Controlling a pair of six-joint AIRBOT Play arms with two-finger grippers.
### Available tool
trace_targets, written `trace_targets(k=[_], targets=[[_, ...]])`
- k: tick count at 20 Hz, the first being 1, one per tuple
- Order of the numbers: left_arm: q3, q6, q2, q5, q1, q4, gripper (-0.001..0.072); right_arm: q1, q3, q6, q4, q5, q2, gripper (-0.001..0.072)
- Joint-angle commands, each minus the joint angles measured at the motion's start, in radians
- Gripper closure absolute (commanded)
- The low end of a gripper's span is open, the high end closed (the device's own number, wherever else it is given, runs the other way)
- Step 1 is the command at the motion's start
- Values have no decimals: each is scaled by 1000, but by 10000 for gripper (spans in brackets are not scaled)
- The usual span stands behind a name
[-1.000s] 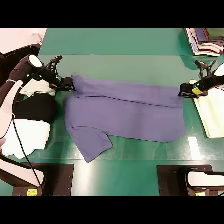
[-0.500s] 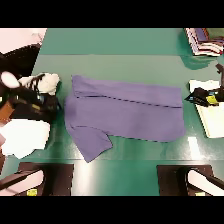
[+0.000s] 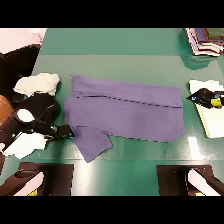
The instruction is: Fold the shirts.
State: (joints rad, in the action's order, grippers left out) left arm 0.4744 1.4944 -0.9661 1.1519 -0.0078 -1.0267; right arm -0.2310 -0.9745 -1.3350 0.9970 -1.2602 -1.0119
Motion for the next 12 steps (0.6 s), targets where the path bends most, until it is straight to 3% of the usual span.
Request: trace_targets(k=[1,3,4,5,6,10,11,12], targets=[[-60,46,9,-70,-68,5,239,-1,3,2,-8,1,37,367],[-60,42,10,-111,-68,55,240,-1,3,2,-8,2,55,367],[-58,42,10,-137,-68,79,308,-2,3,2,-6,-2,61,367],[-50,28,10,-150,-68,91,528,-4,3,2,0,-23,66,367],[-36,15,10,-148,-68,93,678,-14,3,2,13,-58,65,367],[50,-5,52,-109,-68,79,683,-114,109,-3,213,-194,52,367],[69,-6,66,-103,-68,79,683,-144,172,-4,242,-199,57,342],[85,-7,76,-100,-68,79,683,-175,246,-4,243,-198,60,240]])
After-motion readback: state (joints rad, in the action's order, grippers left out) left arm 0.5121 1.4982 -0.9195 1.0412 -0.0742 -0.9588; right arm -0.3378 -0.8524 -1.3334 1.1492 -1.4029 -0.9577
